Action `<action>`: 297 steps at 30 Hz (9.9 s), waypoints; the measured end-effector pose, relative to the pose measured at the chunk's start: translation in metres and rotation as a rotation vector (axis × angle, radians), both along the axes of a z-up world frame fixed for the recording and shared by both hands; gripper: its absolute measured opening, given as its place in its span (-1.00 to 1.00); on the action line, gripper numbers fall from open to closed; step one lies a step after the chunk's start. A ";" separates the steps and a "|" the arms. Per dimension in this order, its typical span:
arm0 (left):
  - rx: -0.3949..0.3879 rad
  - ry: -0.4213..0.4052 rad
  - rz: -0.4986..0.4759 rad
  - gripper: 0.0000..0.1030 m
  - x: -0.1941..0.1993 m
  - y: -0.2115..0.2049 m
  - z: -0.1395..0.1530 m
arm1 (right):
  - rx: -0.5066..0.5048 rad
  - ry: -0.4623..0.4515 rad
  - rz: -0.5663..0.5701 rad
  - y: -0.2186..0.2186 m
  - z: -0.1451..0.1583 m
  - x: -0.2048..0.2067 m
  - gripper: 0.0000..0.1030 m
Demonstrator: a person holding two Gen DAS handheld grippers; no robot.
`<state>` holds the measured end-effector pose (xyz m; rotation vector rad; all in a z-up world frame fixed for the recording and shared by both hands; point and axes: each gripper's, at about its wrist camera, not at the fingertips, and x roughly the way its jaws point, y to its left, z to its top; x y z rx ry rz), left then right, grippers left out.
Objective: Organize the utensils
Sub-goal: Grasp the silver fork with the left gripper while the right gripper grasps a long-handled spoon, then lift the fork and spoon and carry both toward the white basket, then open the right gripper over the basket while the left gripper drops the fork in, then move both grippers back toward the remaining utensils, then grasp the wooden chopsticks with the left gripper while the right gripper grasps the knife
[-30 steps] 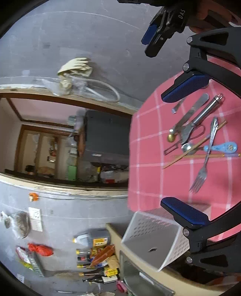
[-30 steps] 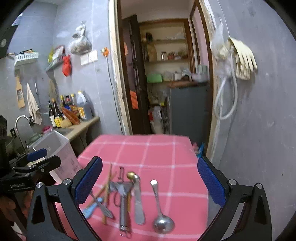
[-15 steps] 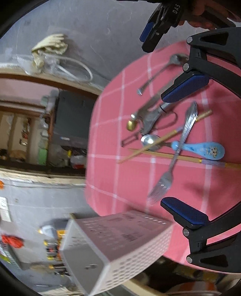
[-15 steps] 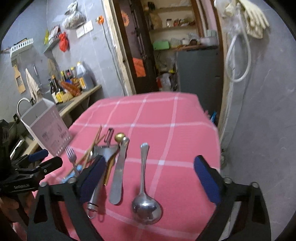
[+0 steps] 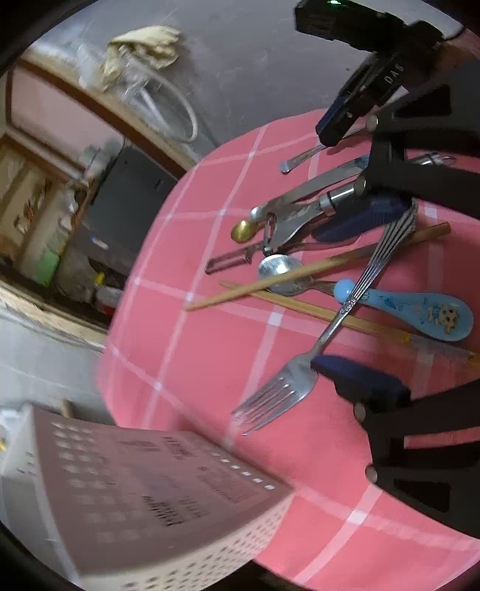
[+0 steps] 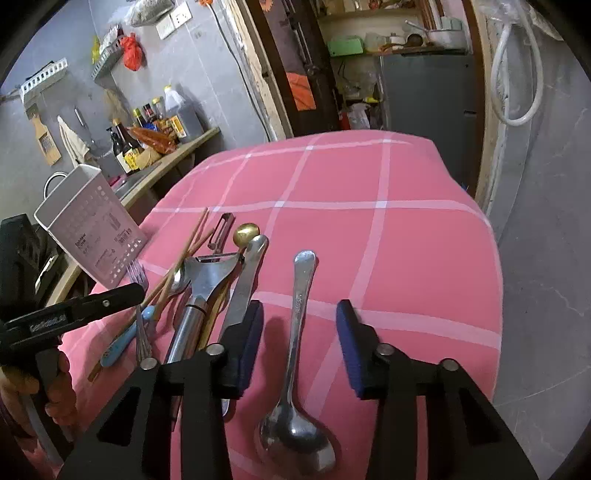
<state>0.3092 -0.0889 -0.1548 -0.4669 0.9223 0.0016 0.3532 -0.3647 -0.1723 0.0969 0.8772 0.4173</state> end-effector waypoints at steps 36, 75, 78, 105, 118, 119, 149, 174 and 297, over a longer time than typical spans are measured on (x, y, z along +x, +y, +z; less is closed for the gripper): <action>-0.197 0.171 0.000 -0.87 -0.006 0.007 -0.010 | 0.078 0.289 -0.032 0.006 -0.008 0.002 -0.85; -0.358 0.320 -0.090 -0.88 0.001 0.019 -0.036 | 0.107 0.375 -0.028 0.028 -0.024 -0.008 -0.86; -0.321 0.327 -0.106 -0.90 0.003 0.016 -0.031 | 0.121 0.373 -0.033 0.025 -0.024 -0.011 -0.87; -0.240 -0.133 -0.188 -0.91 -0.049 0.066 0.108 | 0.267 -0.051 -0.065 0.058 0.117 -0.066 -0.96; -0.164 -0.427 -0.032 -0.91 -0.021 0.159 0.195 | 0.333 -0.270 0.082 0.153 0.215 -0.035 -0.96; -0.149 -0.444 -0.018 -0.91 -0.017 0.166 0.197 | 0.332 -0.273 0.092 0.160 0.218 -0.034 -0.96; -0.079 -0.488 -0.001 -0.90 0.019 0.204 0.118 | 0.217 0.043 0.142 0.256 0.110 0.016 -0.95; -0.052 -0.451 -0.045 -0.88 -0.014 0.195 0.132 | 0.152 -0.172 0.029 0.221 0.141 -0.020 -0.20; -0.192 0.224 -0.187 -0.79 0.048 0.007 -0.016 | 0.202 0.497 0.187 0.054 -0.042 0.076 -0.84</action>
